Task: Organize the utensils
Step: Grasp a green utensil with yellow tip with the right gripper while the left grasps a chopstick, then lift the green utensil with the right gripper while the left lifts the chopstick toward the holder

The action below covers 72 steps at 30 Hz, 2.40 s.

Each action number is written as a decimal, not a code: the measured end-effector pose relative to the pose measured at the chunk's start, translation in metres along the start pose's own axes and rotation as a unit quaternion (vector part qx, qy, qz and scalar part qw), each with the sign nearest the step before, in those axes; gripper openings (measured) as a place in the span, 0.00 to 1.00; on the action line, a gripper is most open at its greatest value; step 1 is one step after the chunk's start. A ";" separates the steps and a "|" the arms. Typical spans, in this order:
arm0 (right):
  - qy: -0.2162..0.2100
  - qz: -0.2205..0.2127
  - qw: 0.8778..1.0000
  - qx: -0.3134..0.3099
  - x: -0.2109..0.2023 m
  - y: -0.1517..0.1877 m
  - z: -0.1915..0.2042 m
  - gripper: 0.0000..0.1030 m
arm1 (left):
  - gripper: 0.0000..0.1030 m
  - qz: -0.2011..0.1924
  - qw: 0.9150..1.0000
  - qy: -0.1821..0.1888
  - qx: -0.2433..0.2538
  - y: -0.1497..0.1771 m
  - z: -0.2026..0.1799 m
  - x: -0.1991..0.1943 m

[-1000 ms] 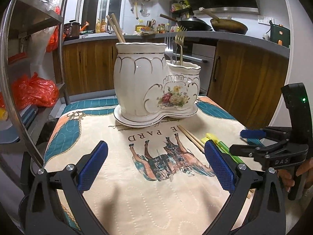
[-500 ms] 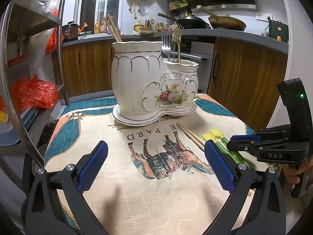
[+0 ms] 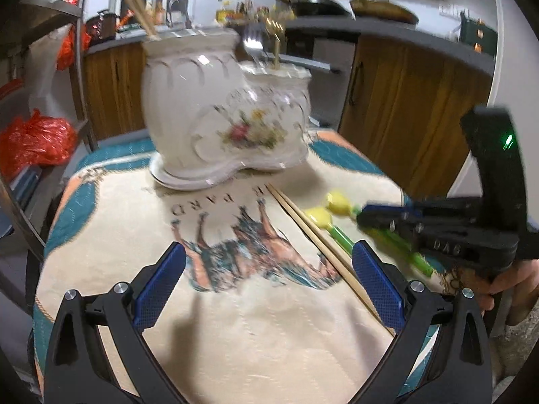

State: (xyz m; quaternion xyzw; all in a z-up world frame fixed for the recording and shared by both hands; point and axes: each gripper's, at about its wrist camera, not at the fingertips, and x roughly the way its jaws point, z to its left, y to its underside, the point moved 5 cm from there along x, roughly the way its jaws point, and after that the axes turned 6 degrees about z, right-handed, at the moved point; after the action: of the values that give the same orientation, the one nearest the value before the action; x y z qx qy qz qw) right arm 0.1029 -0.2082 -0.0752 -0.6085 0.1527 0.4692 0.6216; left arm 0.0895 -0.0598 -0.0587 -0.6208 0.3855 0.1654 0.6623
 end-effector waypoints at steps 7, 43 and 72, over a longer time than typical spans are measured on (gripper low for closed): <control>-0.026 -0.021 0.999 0.008 -0.010 -0.001 -0.007 0.10 | 0.67 0.059 0.998 -0.012 -0.008 0.001 -0.022 0.022; 0.009 0.032 0.995 -0.096 -0.009 0.019 0.000 0.17 | 0.14 0.137 0.987 -0.005 0.082 0.003 -0.009 0.027; -0.027 -0.245 0.968 -0.055 -0.096 -0.071 0.016 0.10 | 0.05 -0.228 0.970 0.061 0.051 -0.086 0.060 -0.083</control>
State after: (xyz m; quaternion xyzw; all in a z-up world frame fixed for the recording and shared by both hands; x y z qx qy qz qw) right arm 0.1019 -0.2188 0.0444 -0.6472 -0.0437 0.3269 0.6872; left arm 0.1143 0.0037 0.0564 -0.6670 0.2807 -0.0480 0.6885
